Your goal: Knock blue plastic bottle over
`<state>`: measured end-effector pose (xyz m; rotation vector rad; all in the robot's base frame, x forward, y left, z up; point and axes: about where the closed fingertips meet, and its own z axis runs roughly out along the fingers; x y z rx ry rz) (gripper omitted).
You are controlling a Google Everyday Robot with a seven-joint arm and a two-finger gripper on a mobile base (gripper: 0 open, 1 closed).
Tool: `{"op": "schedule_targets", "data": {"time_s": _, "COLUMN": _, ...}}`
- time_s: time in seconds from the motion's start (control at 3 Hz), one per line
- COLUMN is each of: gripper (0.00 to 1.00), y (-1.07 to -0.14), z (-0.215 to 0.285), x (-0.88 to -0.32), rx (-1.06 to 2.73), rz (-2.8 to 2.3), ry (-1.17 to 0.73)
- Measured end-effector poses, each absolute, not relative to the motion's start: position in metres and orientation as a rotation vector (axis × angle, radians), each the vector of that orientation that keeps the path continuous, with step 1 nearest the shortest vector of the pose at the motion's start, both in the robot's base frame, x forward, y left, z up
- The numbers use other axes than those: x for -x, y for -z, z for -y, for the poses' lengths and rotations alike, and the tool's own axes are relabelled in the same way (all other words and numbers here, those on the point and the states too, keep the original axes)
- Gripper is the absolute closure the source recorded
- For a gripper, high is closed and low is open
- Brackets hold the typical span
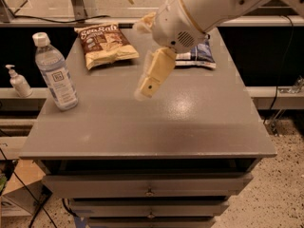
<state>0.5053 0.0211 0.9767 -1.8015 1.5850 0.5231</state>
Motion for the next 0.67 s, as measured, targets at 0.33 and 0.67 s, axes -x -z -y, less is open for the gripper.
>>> {"op": "schedule_targets", "data": {"time_s": 0.33, "gripper": 0.00, "y": -0.9762, "z": -0.0252, "x": -0.5056, "rx": 1.805, "rz": -1.579, "ry": -0.529}}
{"op": "schedule_targets", "data": {"time_s": 0.67, "gripper": 0.00, "y": -0.9752, "z": -0.0273, "x": -0.5059, "rx": 1.807, "rz": -1.579, "ry": -0.538}}
